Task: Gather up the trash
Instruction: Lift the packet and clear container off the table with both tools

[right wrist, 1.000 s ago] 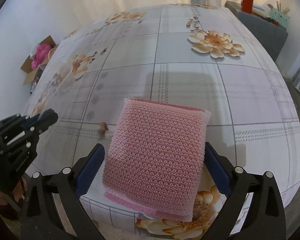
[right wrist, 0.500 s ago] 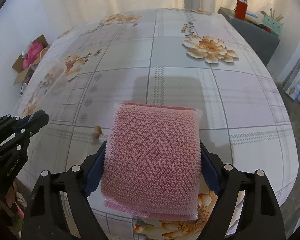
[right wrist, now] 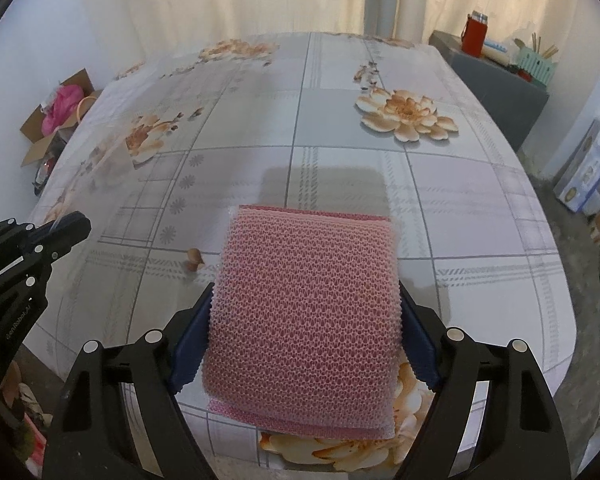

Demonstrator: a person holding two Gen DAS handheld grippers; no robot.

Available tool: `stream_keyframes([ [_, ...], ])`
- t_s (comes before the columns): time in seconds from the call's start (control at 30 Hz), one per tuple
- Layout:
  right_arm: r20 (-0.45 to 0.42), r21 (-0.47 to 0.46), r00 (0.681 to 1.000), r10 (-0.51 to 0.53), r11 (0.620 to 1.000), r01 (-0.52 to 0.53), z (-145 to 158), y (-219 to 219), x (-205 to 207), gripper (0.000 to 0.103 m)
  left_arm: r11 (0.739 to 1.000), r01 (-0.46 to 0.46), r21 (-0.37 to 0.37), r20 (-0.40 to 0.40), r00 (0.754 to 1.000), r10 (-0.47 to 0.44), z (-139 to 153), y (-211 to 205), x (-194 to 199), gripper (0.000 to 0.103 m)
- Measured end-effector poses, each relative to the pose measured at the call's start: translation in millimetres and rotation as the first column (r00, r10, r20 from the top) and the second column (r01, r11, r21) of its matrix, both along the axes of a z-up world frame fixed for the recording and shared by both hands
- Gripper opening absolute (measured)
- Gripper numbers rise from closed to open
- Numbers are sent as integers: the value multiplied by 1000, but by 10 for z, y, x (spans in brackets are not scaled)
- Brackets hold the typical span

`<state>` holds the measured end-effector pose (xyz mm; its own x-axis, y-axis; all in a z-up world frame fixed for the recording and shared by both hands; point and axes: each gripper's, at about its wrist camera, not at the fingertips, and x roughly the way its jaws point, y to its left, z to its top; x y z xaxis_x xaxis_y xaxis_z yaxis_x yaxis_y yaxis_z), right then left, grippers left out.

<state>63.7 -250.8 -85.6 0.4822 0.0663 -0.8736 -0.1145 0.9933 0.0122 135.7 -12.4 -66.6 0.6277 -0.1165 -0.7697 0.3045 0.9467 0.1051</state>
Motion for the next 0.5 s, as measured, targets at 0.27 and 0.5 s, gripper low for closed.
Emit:
stream_keyframes([
  [0.27,13,3,1000,0,1000,-1,36,-28,-42,78,1000,6,10,22,1000,-6,31,-52,-80,4],
  [0.5,16,26,1000,-4,1000,4,60,-80,-68,78,1000,6,4,69,998,-6,172,-73,-170,3],
])
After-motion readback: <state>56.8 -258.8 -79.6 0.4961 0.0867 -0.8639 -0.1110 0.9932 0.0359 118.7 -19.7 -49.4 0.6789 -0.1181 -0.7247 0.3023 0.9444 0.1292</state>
